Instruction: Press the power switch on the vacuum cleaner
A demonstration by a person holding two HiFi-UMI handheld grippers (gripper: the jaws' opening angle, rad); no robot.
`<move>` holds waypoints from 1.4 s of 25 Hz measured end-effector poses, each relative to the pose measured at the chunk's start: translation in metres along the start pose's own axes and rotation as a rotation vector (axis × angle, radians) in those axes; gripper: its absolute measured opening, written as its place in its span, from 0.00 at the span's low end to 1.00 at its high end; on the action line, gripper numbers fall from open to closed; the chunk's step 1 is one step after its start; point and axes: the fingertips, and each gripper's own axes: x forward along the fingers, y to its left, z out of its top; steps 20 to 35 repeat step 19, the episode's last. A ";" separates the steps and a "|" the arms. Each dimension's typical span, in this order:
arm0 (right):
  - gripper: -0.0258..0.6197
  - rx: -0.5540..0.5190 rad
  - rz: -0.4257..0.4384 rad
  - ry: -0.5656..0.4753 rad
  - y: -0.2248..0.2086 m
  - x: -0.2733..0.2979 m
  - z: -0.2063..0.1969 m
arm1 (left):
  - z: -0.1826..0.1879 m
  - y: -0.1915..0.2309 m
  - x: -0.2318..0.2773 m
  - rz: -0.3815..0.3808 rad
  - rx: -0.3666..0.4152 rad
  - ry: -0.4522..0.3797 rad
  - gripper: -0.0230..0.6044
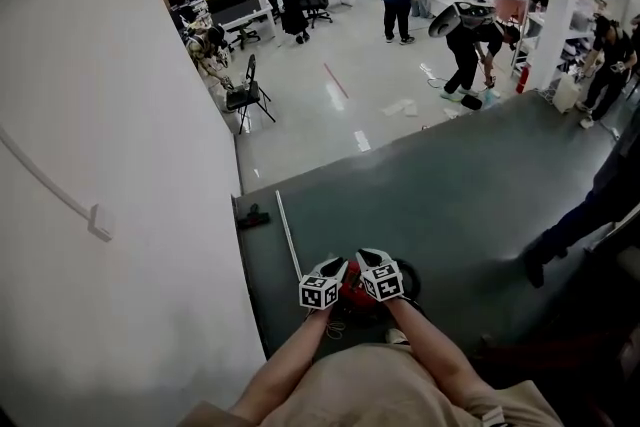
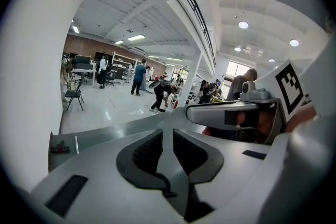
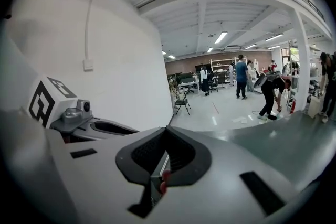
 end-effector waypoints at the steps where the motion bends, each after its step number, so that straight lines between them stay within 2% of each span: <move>1: 0.05 -0.012 0.004 0.002 0.000 -0.002 -0.001 | 0.000 -0.002 0.002 0.000 0.003 0.003 0.13; 11: 0.05 -0.041 0.020 0.011 -0.008 -0.023 -0.015 | 0.002 -0.029 0.012 -0.036 0.038 0.014 0.13; 15: 0.05 -0.034 0.018 0.016 -0.010 -0.024 -0.023 | 0.001 -0.026 0.013 -0.038 0.046 0.020 0.13; 19: 0.05 -0.032 0.007 0.012 -0.027 -0.039 -0.021 | 0.005 -0.043 0.023 -0.043 0.072 0.039 0.13; 35: 0.05 -0.032 0.007 0.012 -0.027 -0.039 -0.021 | 0.005 -0.043 0.023 -0.043 0.072 0.039 0.13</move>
